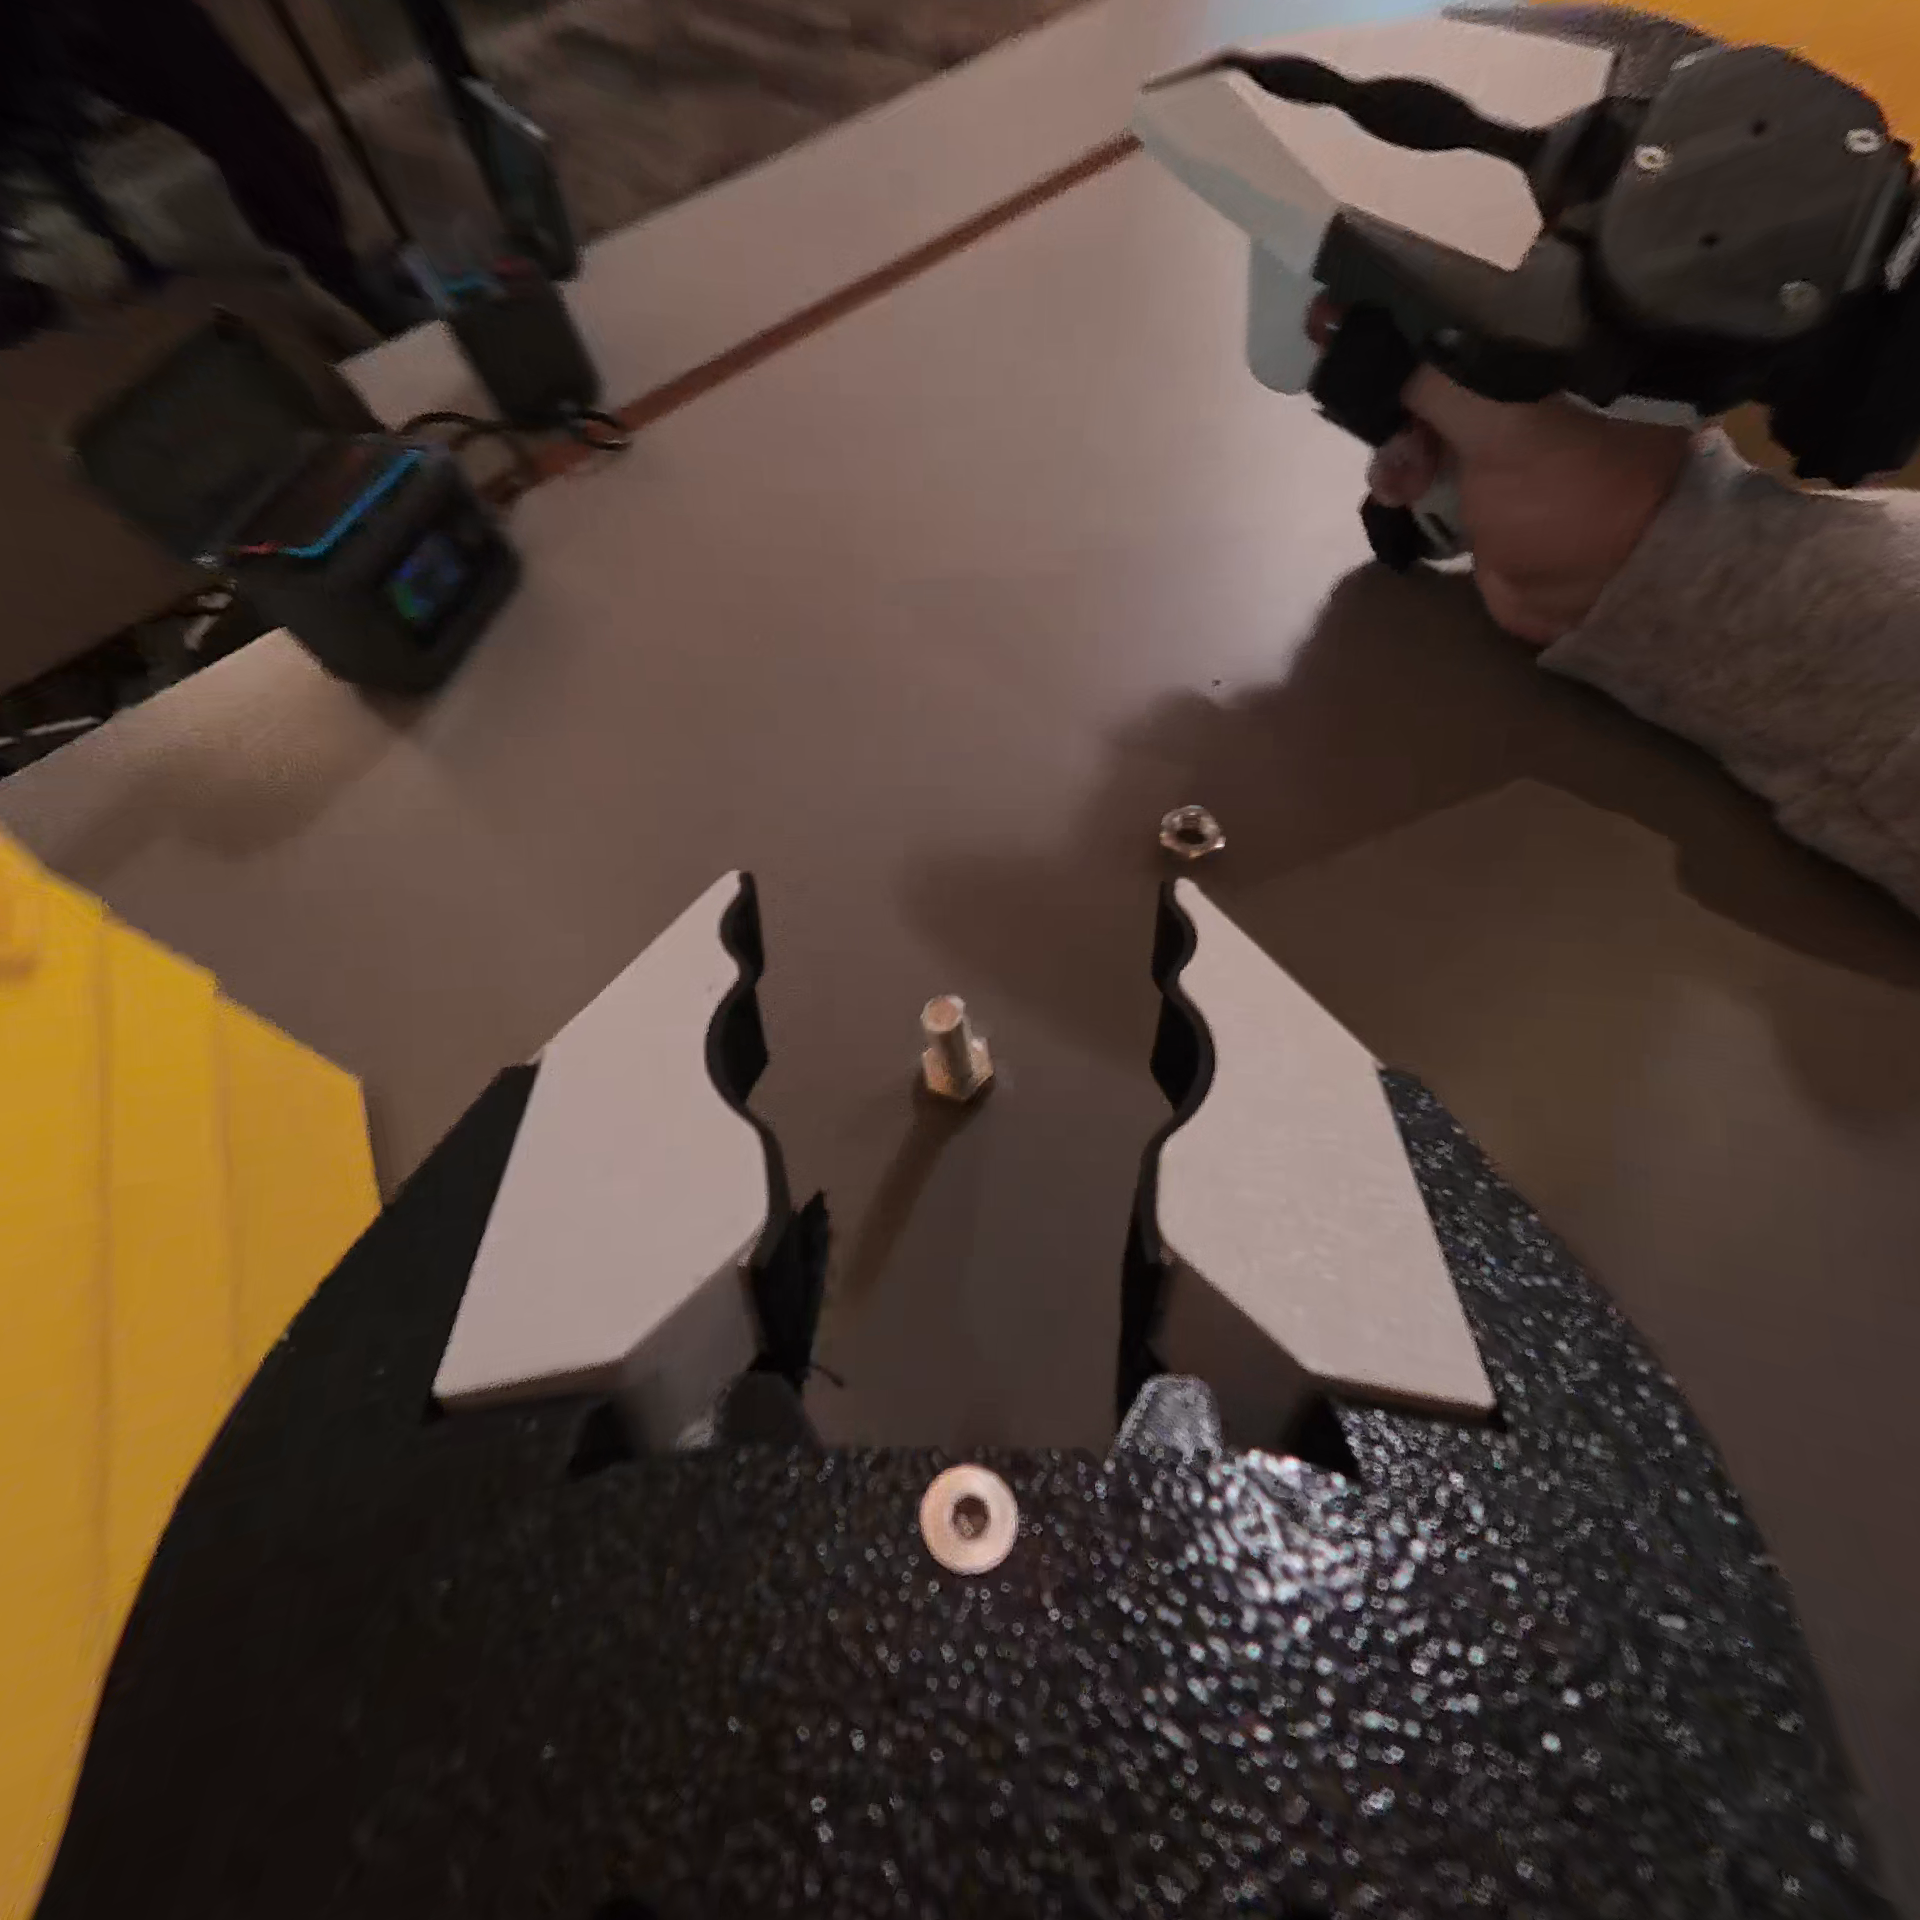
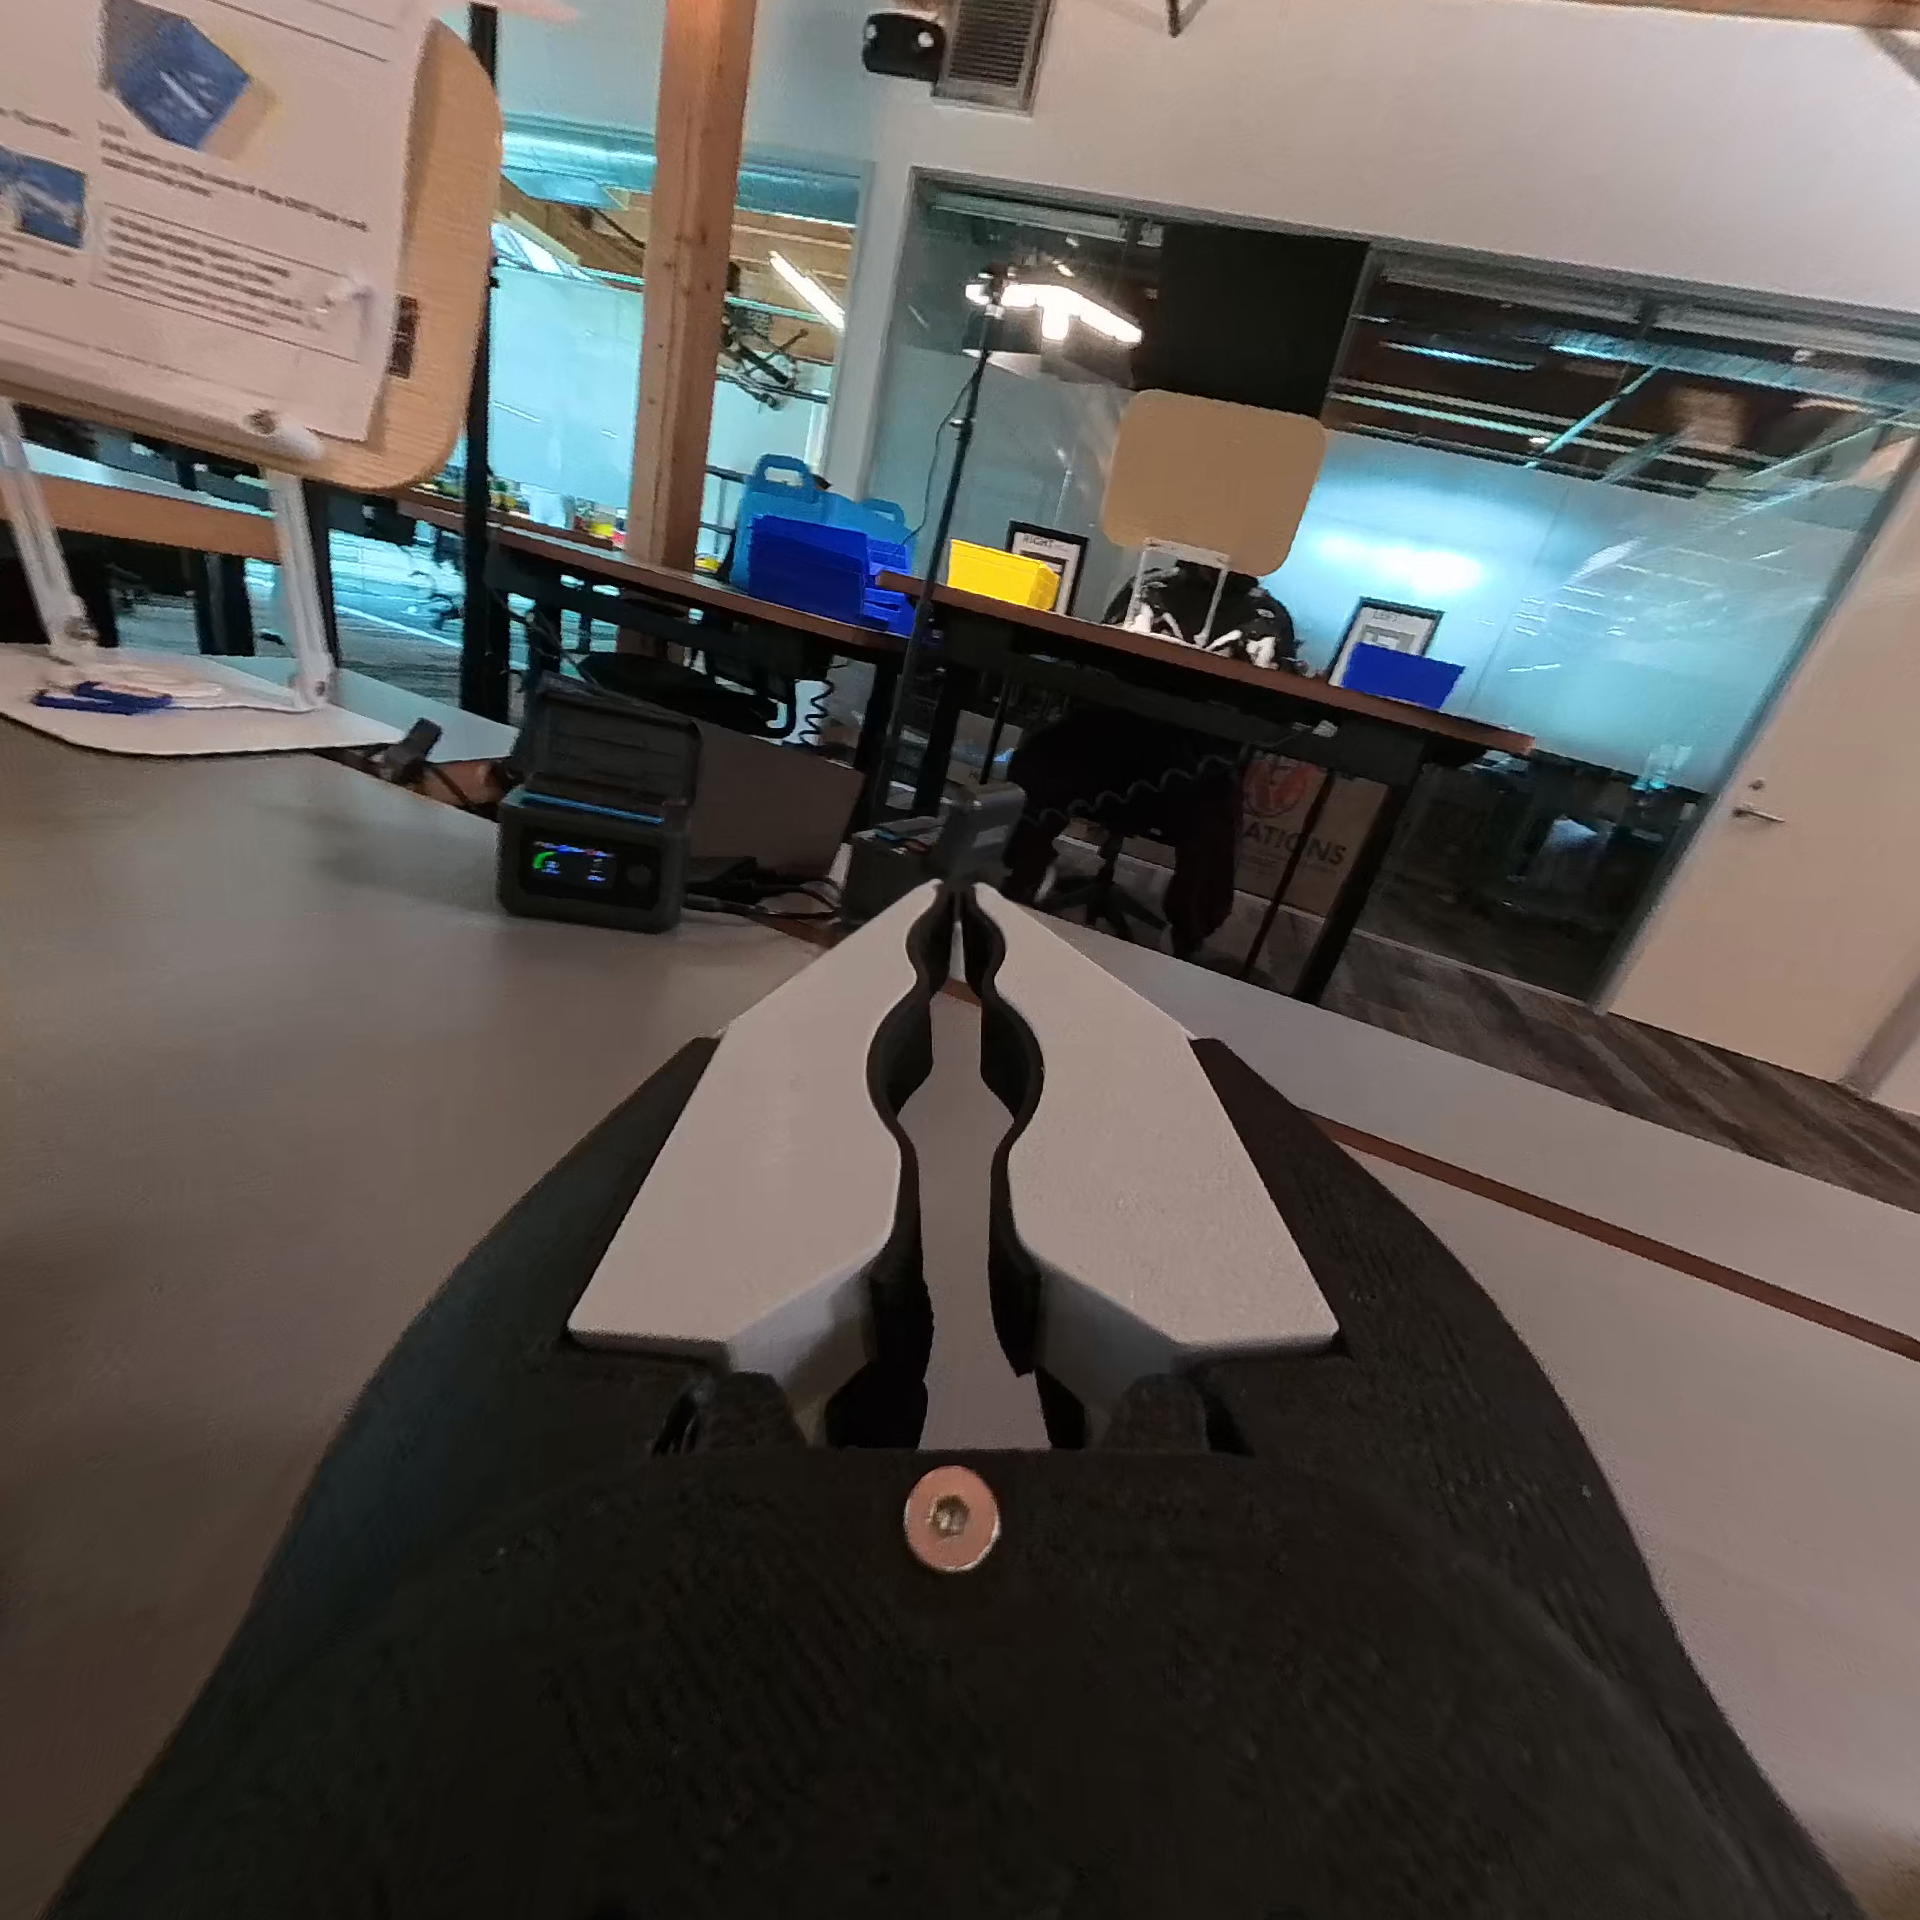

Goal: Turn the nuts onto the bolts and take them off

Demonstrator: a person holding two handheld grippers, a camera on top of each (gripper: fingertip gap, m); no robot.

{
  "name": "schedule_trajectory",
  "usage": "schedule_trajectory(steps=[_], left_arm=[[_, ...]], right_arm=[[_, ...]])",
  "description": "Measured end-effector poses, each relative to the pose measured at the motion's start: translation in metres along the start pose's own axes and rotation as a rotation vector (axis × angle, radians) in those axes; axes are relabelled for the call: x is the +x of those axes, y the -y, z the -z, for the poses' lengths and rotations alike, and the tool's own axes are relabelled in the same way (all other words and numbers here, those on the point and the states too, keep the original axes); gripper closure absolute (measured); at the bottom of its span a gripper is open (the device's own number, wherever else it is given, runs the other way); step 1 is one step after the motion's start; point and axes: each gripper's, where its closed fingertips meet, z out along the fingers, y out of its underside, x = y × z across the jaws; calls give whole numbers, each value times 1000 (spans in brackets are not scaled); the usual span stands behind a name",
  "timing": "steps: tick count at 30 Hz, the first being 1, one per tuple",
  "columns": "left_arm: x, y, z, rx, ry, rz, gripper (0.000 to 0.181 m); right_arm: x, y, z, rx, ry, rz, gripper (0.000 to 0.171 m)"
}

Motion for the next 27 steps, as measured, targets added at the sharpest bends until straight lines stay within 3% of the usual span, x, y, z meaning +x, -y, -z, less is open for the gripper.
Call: schedule_trajectory(steps=[1, 5, 8, 12, 24, 27], left_arm=[[-4, -3, 3, 27, 27, 8, 108], [-22, -11, 4, 113, 110, 22, 106], [-19, -21, -1, 105, 82, 45, 102], [-6, -26, 6, 102, 39, 20, 102], [1, -45, 18, 58, -24, -41, 103], [1, -47, 21, 57, -39, -48, 105]], right_arm=[[-5, 1, 0, 1, 28, -1, 171], [-41, 5, 9, -5, 210, 3, 170], [-93, 12, 29, -25, 482, -35, 165], [-166, 2, 52, -258, 819, -101, 148], [-233, -20, 56, -562, 964, -48, 151], [-238, -29, 56, -585, 973, -5, 163]])
